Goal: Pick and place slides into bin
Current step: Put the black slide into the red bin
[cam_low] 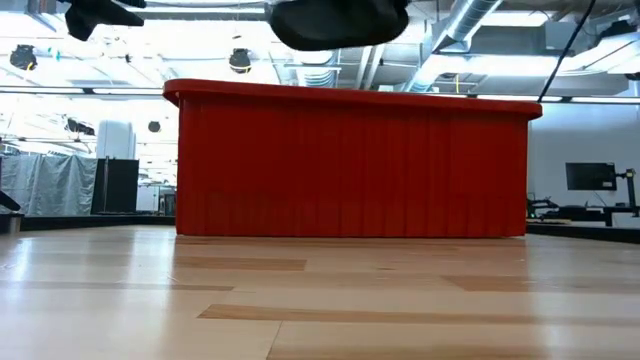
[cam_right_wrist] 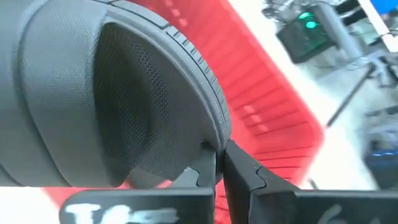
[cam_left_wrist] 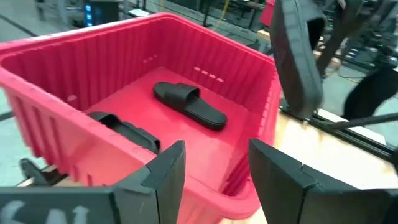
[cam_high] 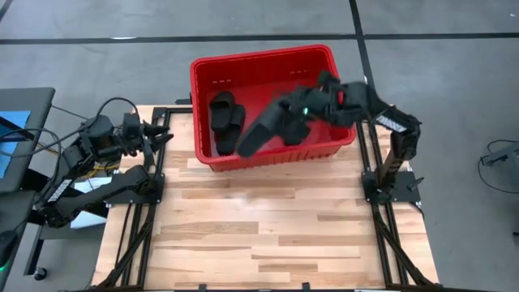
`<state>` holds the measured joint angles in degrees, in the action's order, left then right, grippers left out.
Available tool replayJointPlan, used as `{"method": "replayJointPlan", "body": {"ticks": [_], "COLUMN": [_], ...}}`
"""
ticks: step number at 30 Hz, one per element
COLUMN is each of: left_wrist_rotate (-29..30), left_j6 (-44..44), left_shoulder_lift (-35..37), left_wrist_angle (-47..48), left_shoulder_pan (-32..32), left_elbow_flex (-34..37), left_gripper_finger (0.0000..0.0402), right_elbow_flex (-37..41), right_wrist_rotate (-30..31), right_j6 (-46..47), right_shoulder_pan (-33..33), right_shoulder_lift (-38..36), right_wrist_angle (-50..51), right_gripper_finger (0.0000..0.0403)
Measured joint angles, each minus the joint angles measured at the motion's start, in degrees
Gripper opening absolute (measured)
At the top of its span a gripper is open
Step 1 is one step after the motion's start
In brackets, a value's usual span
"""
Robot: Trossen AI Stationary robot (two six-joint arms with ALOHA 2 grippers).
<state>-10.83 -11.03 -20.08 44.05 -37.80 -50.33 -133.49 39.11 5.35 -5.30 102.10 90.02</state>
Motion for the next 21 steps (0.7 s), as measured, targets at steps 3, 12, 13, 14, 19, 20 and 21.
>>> {"method": "replayJointPlan", "body": {"ticks": [3, 12, 13, 14, 19, 20, 21], "left_wrist_rotate": [2.13, 5.70, 5.84, 6.13, 7.22, 7.24, 7.24], "left_j6": [0.00, -0.14, -0.30, -0.40, -0.64, -0.66, -0.66], "left_shoulder_lift": [-0.02, 0.00, 0.00, -0.01, -0.02, 0.00, -0.01], "left_wrist_angle": [0.00, -0.01, 0.00, -0.02, -0.02, -0.06, -0.12], "left_shoulder_pan": [0.00, 0.00, 0.02, 0.02, 0.00, 0.00, 0.02], "left_elbow_flex": [0.00, 0.00, 0.00, 0.00, 0.00, 0.00, 0.00], "left_gripper_finger": [0.0164, 0.0164, 0.0164, 0.0164, 0.0164, 0.0164, 0.0164], "right_elbow_flex": [-1.57, -1.42, -1.42, -1.42, -1.38, -1.37, -1.35], "right_wrist_rotate": [0.05, -1.18, -1.65, -2.61, -7.02, -7.58, -8.07], "right_j6": [-5.36, -22.36, -23.98, -25.61, -32.68, -33.87, -35.01], "right_shoulder_pan": [-4.71, -19.28, -20.56, -21.90, -28.25, -29.31, -30.30], "right_shoulder_lift": [-0.01, 0.16, 0.24, 0.32, 0.33, 0.33, 0.33], "right_wrist_angle": [-0.17, -6.88, -8.53, -9.99, -16.25, -17.33, -18.40], "right_gripper_finger": [0.0000, 0.0000, 0.0000, 0.0000, 0.0000, 0.0000, 0.0000]}}
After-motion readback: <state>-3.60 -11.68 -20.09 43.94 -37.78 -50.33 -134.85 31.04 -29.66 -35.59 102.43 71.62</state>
